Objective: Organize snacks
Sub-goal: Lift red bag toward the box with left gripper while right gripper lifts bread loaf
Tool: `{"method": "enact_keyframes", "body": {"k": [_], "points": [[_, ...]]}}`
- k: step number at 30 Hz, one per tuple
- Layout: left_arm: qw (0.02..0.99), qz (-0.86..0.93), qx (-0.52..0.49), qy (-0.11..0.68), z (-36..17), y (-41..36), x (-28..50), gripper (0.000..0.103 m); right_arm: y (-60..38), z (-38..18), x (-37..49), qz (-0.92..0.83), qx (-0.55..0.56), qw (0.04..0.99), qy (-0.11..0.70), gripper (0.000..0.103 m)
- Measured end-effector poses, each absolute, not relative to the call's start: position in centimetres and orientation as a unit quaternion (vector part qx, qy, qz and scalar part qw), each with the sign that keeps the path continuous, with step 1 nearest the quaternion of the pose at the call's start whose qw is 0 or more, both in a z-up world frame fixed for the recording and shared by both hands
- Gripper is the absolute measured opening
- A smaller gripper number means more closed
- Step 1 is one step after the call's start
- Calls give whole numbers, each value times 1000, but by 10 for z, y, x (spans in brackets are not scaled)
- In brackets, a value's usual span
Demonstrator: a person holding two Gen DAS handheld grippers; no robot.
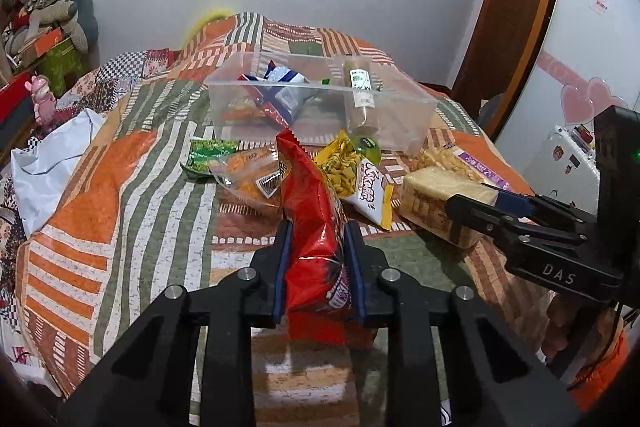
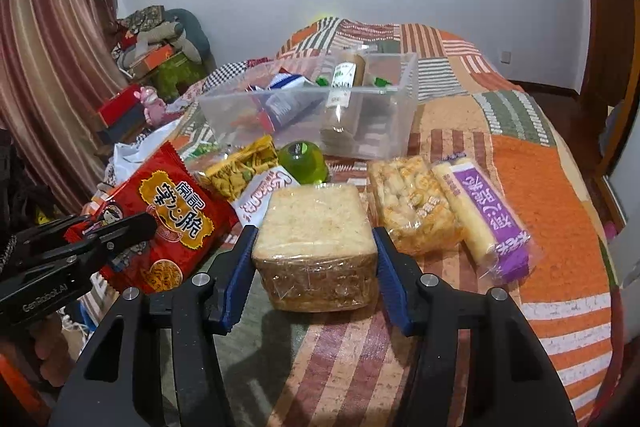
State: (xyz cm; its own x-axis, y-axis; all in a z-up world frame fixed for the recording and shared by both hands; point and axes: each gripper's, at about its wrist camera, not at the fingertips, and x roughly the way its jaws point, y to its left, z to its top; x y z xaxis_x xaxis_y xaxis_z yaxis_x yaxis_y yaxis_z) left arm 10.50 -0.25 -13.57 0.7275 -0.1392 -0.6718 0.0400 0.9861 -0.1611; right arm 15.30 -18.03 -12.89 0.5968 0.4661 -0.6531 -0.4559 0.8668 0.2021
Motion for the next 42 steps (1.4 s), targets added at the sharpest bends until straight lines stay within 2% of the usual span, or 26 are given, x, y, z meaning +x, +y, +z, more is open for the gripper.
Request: {"method": "enact_keyframes", "body": {"k": [6,21,42], "points": [[932,-46,-74,352,-125,2,103,21,-181,-120,151,258,9,899,354,53],[950,-50,-66,300,-79,4,113,21,-189,-80,161,247,19,921,300,52],[962,-56,-41,265,-45,-5,192,21,-189,-56,208,219,33,941,258,53]]}}
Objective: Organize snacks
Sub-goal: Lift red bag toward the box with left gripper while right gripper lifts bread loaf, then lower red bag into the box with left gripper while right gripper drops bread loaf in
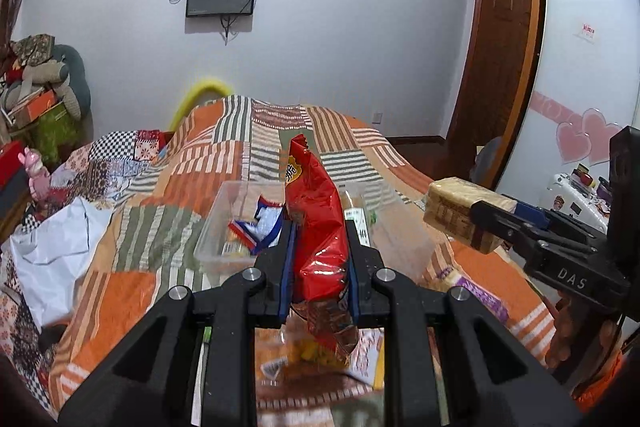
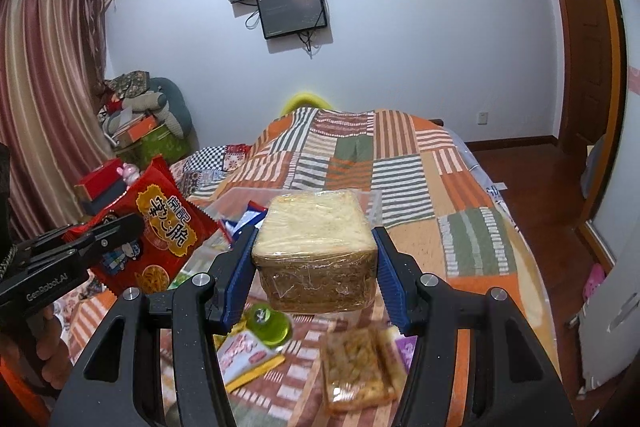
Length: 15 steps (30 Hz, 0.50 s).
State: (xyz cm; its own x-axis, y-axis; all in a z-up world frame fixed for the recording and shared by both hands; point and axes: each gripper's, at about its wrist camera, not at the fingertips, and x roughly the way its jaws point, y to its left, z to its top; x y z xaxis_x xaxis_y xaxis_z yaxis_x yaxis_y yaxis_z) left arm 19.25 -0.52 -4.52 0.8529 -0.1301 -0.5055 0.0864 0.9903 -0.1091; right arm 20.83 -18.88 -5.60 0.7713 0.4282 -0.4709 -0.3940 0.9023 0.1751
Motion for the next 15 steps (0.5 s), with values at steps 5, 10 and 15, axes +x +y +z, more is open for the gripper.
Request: {"method": "enact_keyframes", "body": {"k": [5,10,15], "points": [[961,-66,-41,266,-50,-9,216,21,-186,-61,222,216,37,939,265,53],[958,-69,-44,275,-58,-11,241,21,-182,-66,235,214,35,938,271,53],[956,-65,-48,283,-63,-12,266,21,-179,-70,246,213,35,937,275,53]]}}
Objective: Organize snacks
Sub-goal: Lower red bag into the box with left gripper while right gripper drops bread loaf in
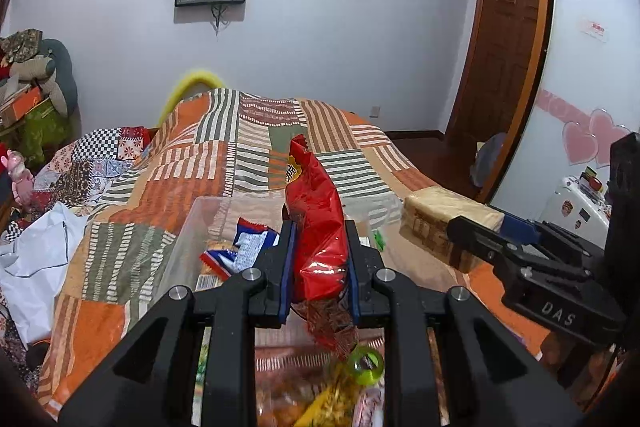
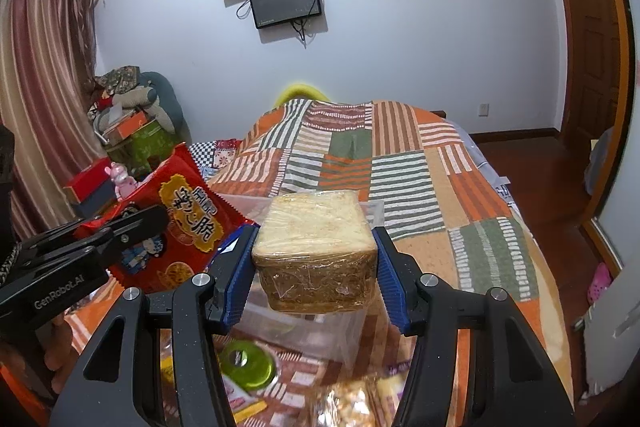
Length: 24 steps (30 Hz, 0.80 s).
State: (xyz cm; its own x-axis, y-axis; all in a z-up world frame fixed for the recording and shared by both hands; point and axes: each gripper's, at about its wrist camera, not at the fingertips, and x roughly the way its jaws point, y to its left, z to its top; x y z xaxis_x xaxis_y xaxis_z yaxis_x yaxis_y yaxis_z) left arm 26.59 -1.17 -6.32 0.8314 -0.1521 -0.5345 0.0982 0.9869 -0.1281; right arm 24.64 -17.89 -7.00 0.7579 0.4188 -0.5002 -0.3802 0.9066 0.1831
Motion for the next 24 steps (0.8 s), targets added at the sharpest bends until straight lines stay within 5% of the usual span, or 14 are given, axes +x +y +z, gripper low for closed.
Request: {"method": "enact_keyframes", "body": {"k": [24], "points": [[933,-44,-88,347,-117,-3,346,21,-158,-91,281,197,6,929,314,53]]}}
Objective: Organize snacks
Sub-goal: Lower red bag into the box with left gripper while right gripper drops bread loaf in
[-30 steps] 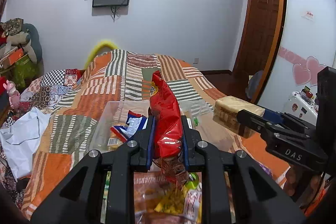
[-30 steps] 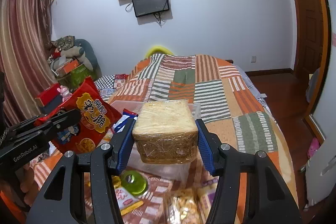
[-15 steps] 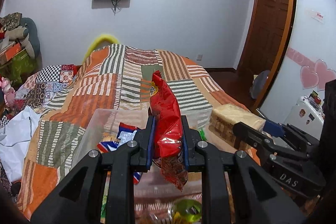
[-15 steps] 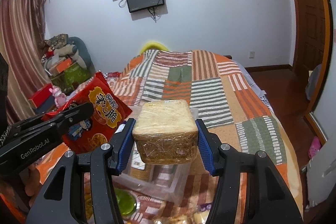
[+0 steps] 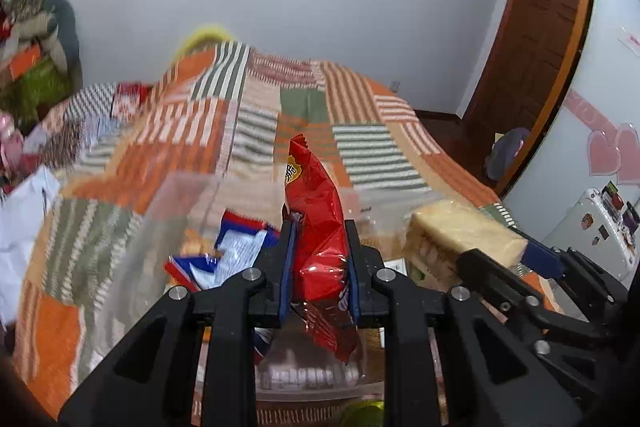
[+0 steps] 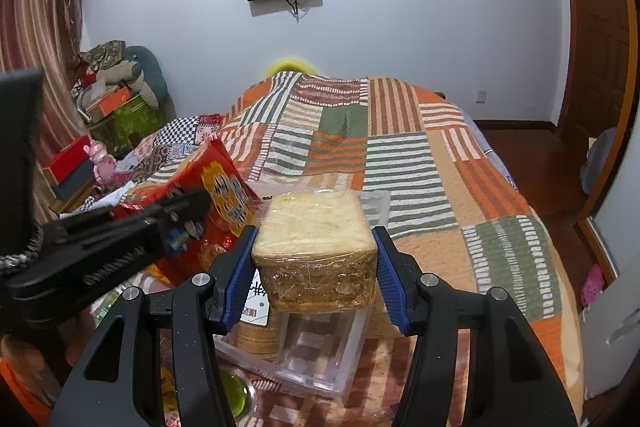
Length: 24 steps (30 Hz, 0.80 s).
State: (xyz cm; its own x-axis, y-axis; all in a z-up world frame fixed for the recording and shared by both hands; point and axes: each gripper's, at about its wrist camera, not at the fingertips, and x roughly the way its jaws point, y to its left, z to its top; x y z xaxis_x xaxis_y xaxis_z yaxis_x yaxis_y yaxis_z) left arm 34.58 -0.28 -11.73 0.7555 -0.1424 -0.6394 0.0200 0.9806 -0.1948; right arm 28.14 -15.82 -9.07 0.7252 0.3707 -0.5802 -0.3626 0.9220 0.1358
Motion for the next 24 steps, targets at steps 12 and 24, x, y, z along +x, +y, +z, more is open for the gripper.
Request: {"method": "enact_keyframes", "body": {"k": [12,24], "points": [[918,-29,-69,390,-128,-1,338,21,-152,-101,287,212,-2,912,350,53],[927,-19,-50,372,-104,1,303,39,-155,-83,263,217,-19,922,320,55]]}}
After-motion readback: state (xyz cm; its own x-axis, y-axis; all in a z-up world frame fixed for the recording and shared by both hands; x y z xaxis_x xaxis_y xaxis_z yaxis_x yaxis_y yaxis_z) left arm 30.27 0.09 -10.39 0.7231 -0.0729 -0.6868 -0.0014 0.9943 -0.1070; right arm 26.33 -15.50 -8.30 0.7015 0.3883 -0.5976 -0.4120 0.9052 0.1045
